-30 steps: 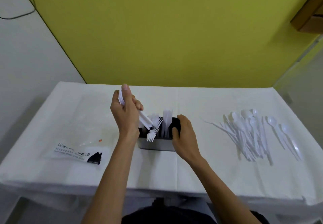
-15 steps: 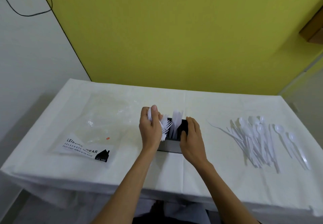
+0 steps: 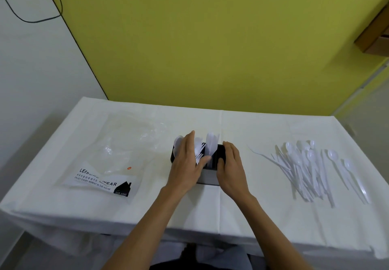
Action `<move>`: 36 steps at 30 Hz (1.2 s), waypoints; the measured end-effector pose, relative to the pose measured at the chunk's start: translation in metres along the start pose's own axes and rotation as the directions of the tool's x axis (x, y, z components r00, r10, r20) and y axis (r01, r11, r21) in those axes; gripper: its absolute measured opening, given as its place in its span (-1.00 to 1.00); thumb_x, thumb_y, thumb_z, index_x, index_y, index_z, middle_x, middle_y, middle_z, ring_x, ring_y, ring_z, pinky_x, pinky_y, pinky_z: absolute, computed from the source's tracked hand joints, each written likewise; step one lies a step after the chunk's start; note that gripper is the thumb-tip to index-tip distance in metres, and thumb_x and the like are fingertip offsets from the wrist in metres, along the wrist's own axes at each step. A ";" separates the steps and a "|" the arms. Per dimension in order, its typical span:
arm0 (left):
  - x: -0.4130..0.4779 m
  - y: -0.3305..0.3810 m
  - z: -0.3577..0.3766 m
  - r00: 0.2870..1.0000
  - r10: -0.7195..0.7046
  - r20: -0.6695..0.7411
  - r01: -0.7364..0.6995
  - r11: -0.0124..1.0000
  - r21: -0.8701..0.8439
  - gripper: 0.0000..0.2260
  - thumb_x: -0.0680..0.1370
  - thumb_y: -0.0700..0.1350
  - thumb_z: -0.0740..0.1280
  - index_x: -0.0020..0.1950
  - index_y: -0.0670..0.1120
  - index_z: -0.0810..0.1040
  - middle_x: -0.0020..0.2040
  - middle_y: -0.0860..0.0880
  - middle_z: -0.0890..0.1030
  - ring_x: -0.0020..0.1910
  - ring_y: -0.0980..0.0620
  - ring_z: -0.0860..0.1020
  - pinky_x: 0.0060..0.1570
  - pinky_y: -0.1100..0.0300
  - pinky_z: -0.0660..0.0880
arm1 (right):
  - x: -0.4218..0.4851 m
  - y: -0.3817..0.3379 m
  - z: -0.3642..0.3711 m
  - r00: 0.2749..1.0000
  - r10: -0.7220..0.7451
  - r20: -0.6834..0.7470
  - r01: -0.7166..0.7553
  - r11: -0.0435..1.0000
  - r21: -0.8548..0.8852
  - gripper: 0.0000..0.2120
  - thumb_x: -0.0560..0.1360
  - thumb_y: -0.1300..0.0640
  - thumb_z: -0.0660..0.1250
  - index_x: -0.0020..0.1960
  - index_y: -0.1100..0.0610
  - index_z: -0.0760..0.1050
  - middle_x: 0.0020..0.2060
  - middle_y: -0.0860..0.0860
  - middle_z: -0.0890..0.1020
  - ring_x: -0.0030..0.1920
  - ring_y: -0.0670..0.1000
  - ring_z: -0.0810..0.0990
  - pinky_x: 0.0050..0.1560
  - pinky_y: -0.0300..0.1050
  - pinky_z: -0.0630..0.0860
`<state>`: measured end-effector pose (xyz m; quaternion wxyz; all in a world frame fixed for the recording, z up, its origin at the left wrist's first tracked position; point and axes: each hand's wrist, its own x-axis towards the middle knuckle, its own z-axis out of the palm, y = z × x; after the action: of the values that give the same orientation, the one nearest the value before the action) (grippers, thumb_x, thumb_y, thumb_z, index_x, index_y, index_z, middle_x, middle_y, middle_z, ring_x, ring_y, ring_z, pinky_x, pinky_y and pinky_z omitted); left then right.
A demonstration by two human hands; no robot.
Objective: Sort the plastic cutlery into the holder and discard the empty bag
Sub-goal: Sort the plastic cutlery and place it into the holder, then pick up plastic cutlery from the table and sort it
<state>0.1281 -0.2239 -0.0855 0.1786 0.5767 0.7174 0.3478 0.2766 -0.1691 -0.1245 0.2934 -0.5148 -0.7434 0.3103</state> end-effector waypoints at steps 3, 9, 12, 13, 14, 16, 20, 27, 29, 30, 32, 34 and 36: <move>0.018 0.004 0.003 0.994 -0.036 -0.104 0.037 0.999 0.011 -0.31 0.56 0.16 0.37 0.57 -0.09 0.19 0.49 -0.05 0.36 0.44 -0.03 0.28 0.31 0.07 0.38 | -0.001 0.001 -0.003 1.000 -0.004 0.007 0.004 1.000 -0.005 -0.57 0.63 0.23 0.10 0.50 0.13 0.25 0.47 -0.03 0.31 0.42 -0.03 0.33 0.36 -0.13 0.38; 0.023 0.005 0.016 0.964 0.031 -0.263 0.005 0.991 0.136 -0.76 0.58 0.07 0.38 0.11 -0.07 0.53 0.04 0.00 0.63 0.04 -0.10 0.54 0.05 0.02 0.52 | -0.004 -0.003 -0.009 0.998 -0.058 0.003 0.058 0.998 0.015 -0.63 0.62 0.28 0.11 0.41 0.14 0.33 0.32 -0.06 0.40 0.23 -0.14 0.38 0.25 -0.18 0.42; 0.023 0.004 0.015 0.958 0.059 -0.280 -0.016 0.988 0.155 -0.79 0.57 0.06 0.39 -0.05 -0.06 0.50 -0.12 0.03 0.59 -0.10 -0.04 0.52 -0.01 0.03 0.52 | -0.007 0.000 -0.009 0.998 -0.058 0.010 0.058 0.998 0.018 -0.61 0.64 0.25 0.10 0.46 0.13 0.30 0.38 -0.07 0.37 0.30 -0.13 0.38 0.30 -0.22 0.38; 0.026 0.004 0.015 0.957 0.054 -0.283 -0.012 0.989 0.148 -0.78 0.58 0.08 0.37 -0.05 -0.06 0.49 -0.12 0.03 0.58 -0.10 -0.04 0.52 0.01 0.02 0.52 | -0.007 -0.002 -0.010 0.998 -0.058 0.012 0.058 0.998 0.022 -0.62 0.64 0.25 0.10 0.46 0.13 0.31 0.38 -0.08 0.37 0.29 -0.15 0.37 0.30 -0.24 0.37; 0.031 0.005 0.015 0.957 0.040 -0.286 0.002 0.989 0.147 -0.77 0.58 0.10 0.36 -0.02 -0.06 0.50 -0.08 0.02 0.58 -0.07 -0.06 0.53 0.06 0.01 0.50 | -0.007 -0.002 -0.011 0.998 -0.059 0.014 0.059 0.998 0.027 -0.64 0.64 0.25 0.09 0.43 0.12 0.33 0.34 -0.09 0.39 0.26 -0.15 0.39 0.27 -0.25 0.38; 0.040 0.008 0.019 0.965 0.008 -0.262 0.037 0.985 0.166 -0.69 0.57 0.14 0.35 0.13 -0.08 0.52 0.09 -0.03 0.59 0.10 -0.10 0.54 0.22 -0.01 0.40 | -0.004 -0.005 -0.013 0.998 -0.067 0.013 0.066 0.997 0.040 -0.71 0.62 0.27 0.08 0.28 0.09 0.39 0.21 -0.10 0.43 0.14 -0.12 0.44 0.14 -0.19 0.46; 0.036 0.007 0.023 0.980 0.026 -0.197 0.018 0.976 0.218 -0.57 0.56 0.15 0.33 0.29 -0.11 0.49 0.31 -0.08 0.51 0.34 -0.10 0.45 0.38 -0.14 0.30 | -0.003 -0.003 -0.012 0.997 -0.075 0.007 0.075 0.997 0.031 -0.80 0.59 0.27 0.07 0.14 0.07 0.37 0.07 -0.12 0.42 0.00 -0.08 0.42 -0.03 -0.14 0.47; 0.021 0.015 0.019 0.974 0.021 -0.223 0.012 0.989 0.147 -0.49 0.54 0.04 0.40 0.41 -0.15 0.40 0.36 -0.10 0.46 0.36 -0.10 0.40 0.35 -0.01 0.30 | -0.003 -0.003 -0.013 0.997 -0.079 0.022 0.078 0.996 0.046 -0.73 0.60 0.27 0.06 0.24 0.11 0.39 0.19 -0.09 0.43 0.14 -0.06 0.45 0.11 -0.11 0.49; 0.021 0.022 0.021 0.962 0.030 -0.271 0.006 0.991 0.131 -0.51 0.51 0.00 0.41 0.36 -0.17 0.44 0.32 -0.10 0.49 0.33 -0.12 0.44 0.35 0.05 0.27 | -0.002 -0.001 -0.014 0.996 -0.084 0.037 0.081 0.995 0.054 -0.76 0.60 0.27 0.07 0.20 0.10 0.40 0.15 -0.09 0.44 0.12 -0.06 0.46 0.12 -0.09 0.50; 0.022 0.026 0.022 0.958 0.035 -0.286 0.000 0.992 0.124 -0.53 0.50 -0.01 0.39 0.35 -0.18 0.45 0.32 -0.10 0.50 0.33 -0.11 0.45 0.36 0.09 0.25 | -0.001 -0.002 -0.015 0.995 -0.083 0.047 0.080 0.995 0.061 -0.78 0.61 0.26 0.07 0.17 0.10 0.41 0.13 -0.09 0.45 0.11 -0.07 0.46 0.10 -0.09 0.49; 0.022 0.039 0.026 0.957 0.054 -0.285 -0.025 0.994 0.106 -0.54 0.48 -0.03 0.38 0.34 -0.17 0.46 0.33 -0.08 0.49 0.34 -0.09 0.44 0.37 0.11 0.27 | 0.001 -0.005 -0.022 0.996 -0.069 0.059 0.063 0.993 0.103 -0.82 0.63 0.26 0.08 0.07 0.08 0.43 0.02 -0.08 0.50 0.04 -0.07 0.47 0.04 -0.16 0.47; 0.022 0.056 0.035 0.956 0.112 -0.272 -0.090 0.992 0.092 -0.58 0.49 -0.11 0.38 0.33 -0.17 0.47 0.34 -0.07 0.49 0.36 -0.06 0.43 0.38 0.08 0.31 | 0.000 -0.007 -0.033 0.998 -0.040 0.047 0.032 0.987 0.155 -0.84 0.65 0.24 0.11 0.02 0.12 0.46 -0.07 -0.08 0.56 -0.02 -0.07 0.50 -0.03 -0.21 0.45; 0.019 0.072 0.045 0.951 0.178 -0.252 -0.161 0.983 0.084 -0.62 0.49 -0.16 0.36 0.31 -0.17 0.49 0.34 -0.07 0.49 0.37 -0.05 0.41 0.39 0.07 0.31 | -0.004 -0.005 -0.045 1.000 0.007 0.017 -0.010 0.984 0.181 -0.84 0.64 0.25 0.17 0.13 0.23 0.50 0.00 0.01 0.62 0.02 -0.03 0.52 0.02 -0.20 0.47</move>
<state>0.2037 -0.1855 -0.0632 0.0347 0.5911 0.6928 0.4116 0.3086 -0.1671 -0.0926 0.3315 -0.4867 -0.7123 0.3818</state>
